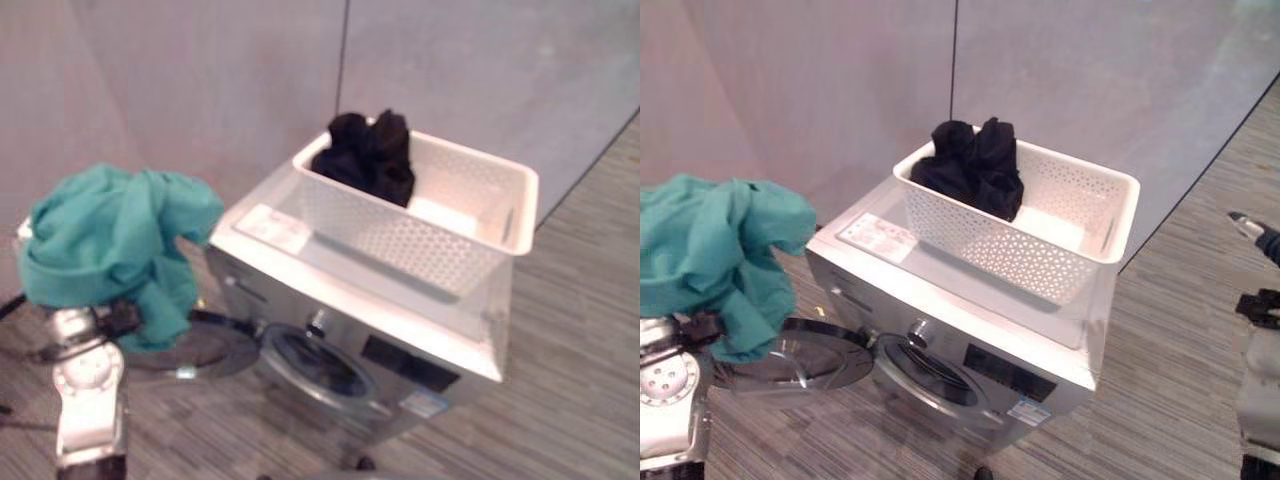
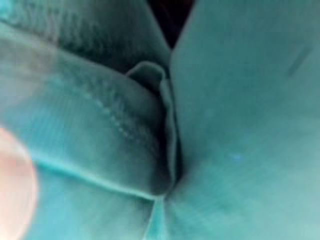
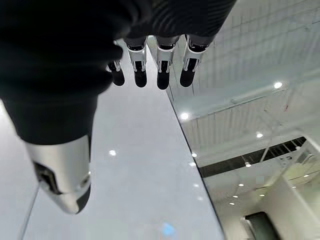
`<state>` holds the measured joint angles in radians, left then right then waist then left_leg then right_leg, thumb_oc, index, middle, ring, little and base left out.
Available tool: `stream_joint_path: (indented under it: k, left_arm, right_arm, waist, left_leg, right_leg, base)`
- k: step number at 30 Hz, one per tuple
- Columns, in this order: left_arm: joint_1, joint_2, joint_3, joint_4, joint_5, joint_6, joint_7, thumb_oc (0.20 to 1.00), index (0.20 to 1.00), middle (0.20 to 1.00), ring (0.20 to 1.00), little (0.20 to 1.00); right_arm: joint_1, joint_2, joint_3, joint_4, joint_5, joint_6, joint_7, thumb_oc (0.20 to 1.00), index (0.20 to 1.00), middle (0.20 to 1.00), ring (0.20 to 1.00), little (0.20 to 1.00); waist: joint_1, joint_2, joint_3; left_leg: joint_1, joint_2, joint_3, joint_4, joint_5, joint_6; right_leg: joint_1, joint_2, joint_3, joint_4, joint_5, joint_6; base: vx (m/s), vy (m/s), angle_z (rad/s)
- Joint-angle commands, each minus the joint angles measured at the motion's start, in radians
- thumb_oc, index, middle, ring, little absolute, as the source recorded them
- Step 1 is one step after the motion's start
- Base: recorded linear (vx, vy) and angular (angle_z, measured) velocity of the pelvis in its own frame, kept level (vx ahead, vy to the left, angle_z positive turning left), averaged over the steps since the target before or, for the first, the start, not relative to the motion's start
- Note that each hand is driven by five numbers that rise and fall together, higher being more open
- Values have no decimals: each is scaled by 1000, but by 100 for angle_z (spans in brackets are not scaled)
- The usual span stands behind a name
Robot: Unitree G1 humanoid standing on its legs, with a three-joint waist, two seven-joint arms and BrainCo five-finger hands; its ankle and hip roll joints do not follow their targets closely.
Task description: Grab the laundry basket,head to the washer,open it,put in the laundry and shut it.
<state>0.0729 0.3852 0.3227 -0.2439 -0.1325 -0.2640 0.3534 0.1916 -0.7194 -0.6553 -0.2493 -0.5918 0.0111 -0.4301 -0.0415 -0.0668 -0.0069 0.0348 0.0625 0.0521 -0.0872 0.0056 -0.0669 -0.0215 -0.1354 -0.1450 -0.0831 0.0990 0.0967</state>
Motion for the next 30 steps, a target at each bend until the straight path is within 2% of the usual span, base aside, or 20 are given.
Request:
stream_joint_path:
  k: [1, 4, 6, 9, 11, 12, 13, 14, 15, 16, 17, 18, 20, 21, 22, 24, 25, 26, 29, 30]
  left_arm:
    - [-34, 94, -1, -61, -22, -38, -30, 200, 200, 200, 200, 200]
    - [-54, 106, -23, -50, -15, -33, -45, 200, 200, 200, 200, 200]
    - [-64, 113, -37, -37, -15, -29, -59, 200, 200, 200, 200, 200]
    - [-75, 105, -49, -14, -38, -30, -64, 200, 200, 200, 200, 200]
    - [-88, 97, -62, 9, -60, -36, -65, 200, 200, 200, 200, 200]
    - [-106, 91, -81, 34, -81, -37, -66, 200, 200, 200, 200, 200]
    - [-117, 87, -97, 44, -89, -35, -68, 200, 200, 200, 200, 200]
    - [-121, 91, -96, 48, -89, -37, -67, 200, 200, 200, 200, 200]
    - [-150, 85, -132, 74, -105, -31, -64, 200, 200, 200, 200, 200]
    - [-156, 88, -129, 78, -106, -33, -64, 200, 200, 200, 200, 200]
    - [-181, 86, -164, 102, -122, -31, -63, 200, 200, 200, 200, 200]
    - [-197, 83, -187, 114, -129, -29, -61, 200, 200, 200, 200, 200]
    - [-237, 80, -228, 142, -137, -28, -58, 200, 200, 200, 200, 200]
    - [-240, 81, -227, 144, -137, -29, -58, 200, 200, 200, 200, 200]
    - [-261, 70, -263, 154, -147, -27, -58, 200, 200, 200, 200, 200]
    - [-278, 61, -293, 153, -156, -19, -59, 200, 200, 200, 200, 200]
    - [-279, 62, -292, 154, -156, -19, -59, 200, 200, 200, 200, 200]
    - [-282, 49, -312, 145, -173, -15, -62, 200, 200, 200, 200, 200]
    - [-279, 48, -351, 117, -192, -6, -83, 200, 200, 200, 200, 200]
    - [-279, 49, -351, 117, -192, -6, -84, 200, 200, 200, 200, 200]
  right_arm:
    - [39, -9, -84, 108, -40, 70, 25, 1000, 1000, 1000, 1000, 1000]
    - [126, 6, -78, 241, -14, 104, 66, 1000, 1000, 1000, 1000, 1000]
    - [171, 21, -83, 331, 12, 121, 74, 1000, 1000, 1000, 1000, 1000]
    - [202, 50, -73, 411, 29, 138, 74, 1000, 1000, 1000, 1000, 1000]
    - [213, 90, -22, 567, 94, 138, 71, 1000, 1000, 1000, 1000, 1000]
    - [191, 121, 40, 730, 176, 125, 68, 1000, 1000, 1000, 1000, 1000]
    - [179, 143, 77, 806, 216, 121, 74, 1000, 1000, 1000, 1000, 1000]
    - [168, 138, 85, 824, 224, 111, 66, 1000, 1000, 1000, 1000, 1000]
    - [121, 172, 170, 983, 312, 92, 86, 1000, 1000, 1000, 1000, 1000]
    - [107, 167, 179, 1002, 320, 82, 80, 1000, 1000, 1000, 1000, 1000]
    - [40, 190, 276, 1109, 388, 59, 109, 1000, 1000, 1000, 1000, 1000]
    - [7, 204, 329, 1156, 417, 48, 124, 1000, 1000, 1000, 1000, 1000]
    - [-62, 224, 418, 1272, 477, 25, 150, 1000, 1000, 1000, 1000, 1000]
    - [-68, 223, 421, 1279, 480, 21, 150, 1000, 1000, 1000, 1000, 1000]
    - [-121, 253, 495, 1372, 526, 6, 182, 1000, 1000, 1000, 1000, 1000]
    - [-162, 287, 569, 1440, 532, 8, 208, 1000, 1000, 1000, 1000, 1000]
    - [-165, 287, 571, 1445, 533, 5, 207, 1000, 1000, 1000, 1000, 1000]
    - [-199, 324, 632, 1512, 534, 9, 234, 1000, 1000, 1000, 1000, 1000]
    - [-236, 372, 688, 1627, 535, 27, 272, 1000, 1000, 1000, 1000, 1000]
    - [-236, 373, 688, 1628, 536, 27, 272, 1000, 1000, 1000, 1000, 1000]
  waist:
    - [-35, -64, -24]
    - [-47, -80, -4]
    - [-51, -95, 12]
    - [-56, -102, 23]
    - [-59, -105, 36]
    - [-59, -108, 50]
    - [-57, -103, 56]
    - [-59, -110, 58]
    - [-54, -99, 76]
    - [-56, -106, 79]
    - [-48, -95, 103]
    - [-40, -79, 119]
    - [-30, -52, 135]
    - [-32, -54, 136]
    - [-17, -26, 133]
    - [5, -6, 119]
    - [4, -8, 120]
    - [28, -3, 100]
    - [84, -20, 50]
    - [84, -21, 50]
  left_leg:
    - [-45, 7, 17, 214, -215, 75]
    - [-53, 0, 29, 247, -250, 96]
    - [-67, -12, 38, 271, -258, 109]
    - [-76, -21, 44, 283, -268, 118]
    - [-77, -27, 50, 297, -283, 127]
    - [-85, -35, 54, 312, -291, 134]
    - [-85, -36, 55, 313, -299, 136]
    - [-90, -40, 57, 313, -289, 136]
    - [-87, -43, 61, 318, -298, 142]
    - [-92, -47, 64, 316, -286, 142]
    - [-89, -46, 79, 311, -278, 147]
    - [-86, -39, 88, 314, -279, 151]
    - [-91, -40, 104, 305, -252, 161]
    - [-94, -42, 104, 303, -244, 160]
    - [-87, -51, 118, 273, -218, 170]
    - [-87, -62, 136, 241, -188, 179]
    - [-85, -63, 137, 238, -187, 179]
    - [-85, -74, 157, 211, -165, 184]
    - [-114, -101, 206, 189, -133, 180]
    - [-113, -101, 207, 189, -133, 180]
  right_leg:
    - [20, -123, 26, 101, -44, 95]
    - [-2, -132, 51, 128, -36, 104]
    - [-20, -144, 64, 141, -17, 107]
    - [-31, -155, 71, 147, -6, 111]
    - [-38, -162, 78, 154, 2, 116]
    - [-45, -170, 83, 163, 4, 116]
    - [-46, -170, 82, 169, 1, 118]
    - [-52, -174, 84, 168, 8, 116]
    - [-62, -174, 76, 195, 10, 118]
    - [-69, -178, 79, 195, 18, 116]
    - [-98, -182, 52, 242, 36, 112]
    - [-110, -183, 24, 282, 30, 107]
    - [-118, -176, -21, 365, -10, 84]
    - [-122, -177, -22, 365, -7, 81]
    - [-108, -150, -61, 451, -86, 57]
    - [-83, -125, -109, 518, -138, 39]
    - [-84, -127, -108, 522, -141, 38]
    - [-44, -104, -138, 552, -168, 31]
    - [74, -90, -186, 481, -140, 46]
    - [76, -89, -185, 477, -138, 47]
  base:
    - [-60, 129, 18]
    - [-61, 98, -5]
    - [-79, 79, -34]
    - [-41, 74, -18]
    - [-37, 74, -17]
    - [-39, 95, -12]
    - [-54, 66, -5]
    - [-31, 86, -1]
    - [-71, 54, -1]
    - [-112, 123, -2]
    - [-125, 118, -9]
    - [-136, 190, -20]
    - [-97, 159, -30]
    - [-85, 191, -33]
    - [-70, 174, -30]
    - [-65, 159, -28]
    - [-60, 84, -44]
    - [-57, 35, -38]
    - [-76, -37, -51]
    - [-62, -56, -26]
